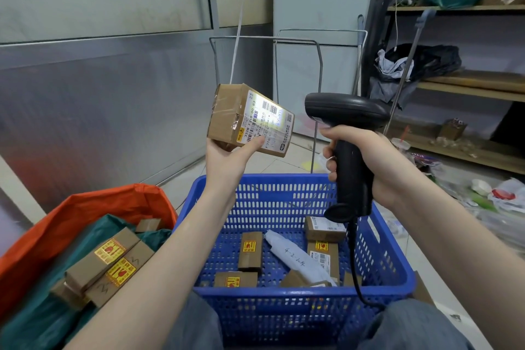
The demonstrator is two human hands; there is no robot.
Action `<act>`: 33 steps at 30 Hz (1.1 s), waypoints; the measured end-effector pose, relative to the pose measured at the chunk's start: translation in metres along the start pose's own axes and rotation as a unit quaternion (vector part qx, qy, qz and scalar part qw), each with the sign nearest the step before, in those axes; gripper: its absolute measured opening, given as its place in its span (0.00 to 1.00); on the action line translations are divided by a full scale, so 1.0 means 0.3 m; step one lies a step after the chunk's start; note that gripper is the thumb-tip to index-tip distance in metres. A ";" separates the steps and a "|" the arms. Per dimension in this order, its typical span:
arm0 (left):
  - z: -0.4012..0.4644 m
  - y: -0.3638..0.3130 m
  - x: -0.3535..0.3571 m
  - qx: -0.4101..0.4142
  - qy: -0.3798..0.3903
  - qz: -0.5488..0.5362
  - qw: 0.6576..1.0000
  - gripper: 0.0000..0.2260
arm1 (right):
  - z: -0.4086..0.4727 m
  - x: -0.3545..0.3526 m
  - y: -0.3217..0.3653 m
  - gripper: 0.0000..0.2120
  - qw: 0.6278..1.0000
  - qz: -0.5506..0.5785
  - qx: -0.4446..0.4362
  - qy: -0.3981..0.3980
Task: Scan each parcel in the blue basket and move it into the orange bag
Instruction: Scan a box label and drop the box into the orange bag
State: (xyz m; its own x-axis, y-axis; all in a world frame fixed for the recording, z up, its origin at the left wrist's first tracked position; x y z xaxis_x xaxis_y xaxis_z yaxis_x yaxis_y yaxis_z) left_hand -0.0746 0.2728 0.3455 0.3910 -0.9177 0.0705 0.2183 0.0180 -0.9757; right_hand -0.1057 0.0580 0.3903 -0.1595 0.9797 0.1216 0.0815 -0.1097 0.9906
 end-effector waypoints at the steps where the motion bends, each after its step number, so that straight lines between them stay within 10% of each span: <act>1: 0.000 0.002 -0.001 -0.001 0.000 -0.001 1.000 0.27 | 0.001 0.002 -0.001 0.08 1.000 0.000 0.001 0.000; 33: 0.033 0.009 -0.275 -0.002 -0.071 -0.040 0.997 0.26 | 0.123 0.240 -0.061 0.06 0.996 -0.060 -0.063 0.003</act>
State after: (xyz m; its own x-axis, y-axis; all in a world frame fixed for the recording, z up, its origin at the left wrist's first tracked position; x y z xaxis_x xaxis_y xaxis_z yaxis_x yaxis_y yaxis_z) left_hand -0.0976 0.3525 0.3392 0.4942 -0.8511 0.1771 0.2512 -0.0552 -0.9664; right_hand -0.0824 0.1368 0.3786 -0.1657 0.9862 0.0026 -0.0621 -0.0130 0.9980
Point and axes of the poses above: each hand's wrist, its own z-axis towards the middle knuckle, its own x-axis out of the palm, y = z × x, the point moved 7 cm from there along z, towards the middle knuckle
